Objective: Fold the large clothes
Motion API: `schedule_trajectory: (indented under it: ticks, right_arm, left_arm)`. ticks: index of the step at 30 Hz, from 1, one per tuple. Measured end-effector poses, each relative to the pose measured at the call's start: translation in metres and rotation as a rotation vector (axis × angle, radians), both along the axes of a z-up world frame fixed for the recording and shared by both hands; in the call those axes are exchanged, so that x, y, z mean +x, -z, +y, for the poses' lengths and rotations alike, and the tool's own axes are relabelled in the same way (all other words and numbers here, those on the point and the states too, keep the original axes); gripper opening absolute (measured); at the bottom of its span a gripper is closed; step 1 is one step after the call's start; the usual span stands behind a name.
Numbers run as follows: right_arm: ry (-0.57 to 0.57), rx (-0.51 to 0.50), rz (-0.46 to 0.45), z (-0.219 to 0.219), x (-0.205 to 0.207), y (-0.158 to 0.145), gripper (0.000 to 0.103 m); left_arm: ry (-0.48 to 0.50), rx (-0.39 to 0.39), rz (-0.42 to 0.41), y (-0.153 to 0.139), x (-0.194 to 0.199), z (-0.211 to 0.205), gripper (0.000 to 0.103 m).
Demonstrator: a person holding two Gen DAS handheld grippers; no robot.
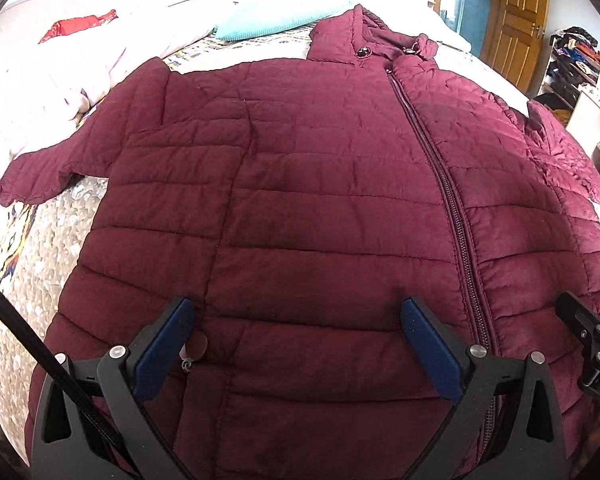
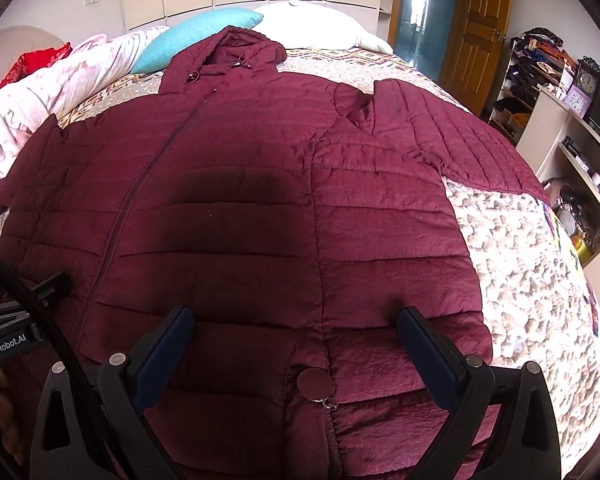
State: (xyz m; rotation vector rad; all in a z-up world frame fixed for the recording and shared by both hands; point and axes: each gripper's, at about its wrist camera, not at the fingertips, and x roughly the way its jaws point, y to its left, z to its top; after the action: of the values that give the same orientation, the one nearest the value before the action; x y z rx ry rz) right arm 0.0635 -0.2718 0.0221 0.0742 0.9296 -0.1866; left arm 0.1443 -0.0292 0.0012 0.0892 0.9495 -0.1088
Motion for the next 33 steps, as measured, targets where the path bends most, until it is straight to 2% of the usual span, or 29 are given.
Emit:
schedule_trajectory:
  ticks: [11,25,33]
  right_arm:
    - [0.012,-0.044,-0.028,0.005,-0.004,0.004,0.103]
    - [0.015,-0.025,-0.033,0.001,-0.005,0.006,0.103]
    - [0.018,-0.106,-0.024,0.012,-0.002,0.005,0.103]
  left_arm:
    - [-0.006,-0.019,0.004,0.002,0.001,0.002,0.103]
    - [-0.006,-0.042,0.014,0.003,0.002,0.006,0.103]
    - [-0.006,-0.029,0.013,0.004,0.002,0.004,0.103]
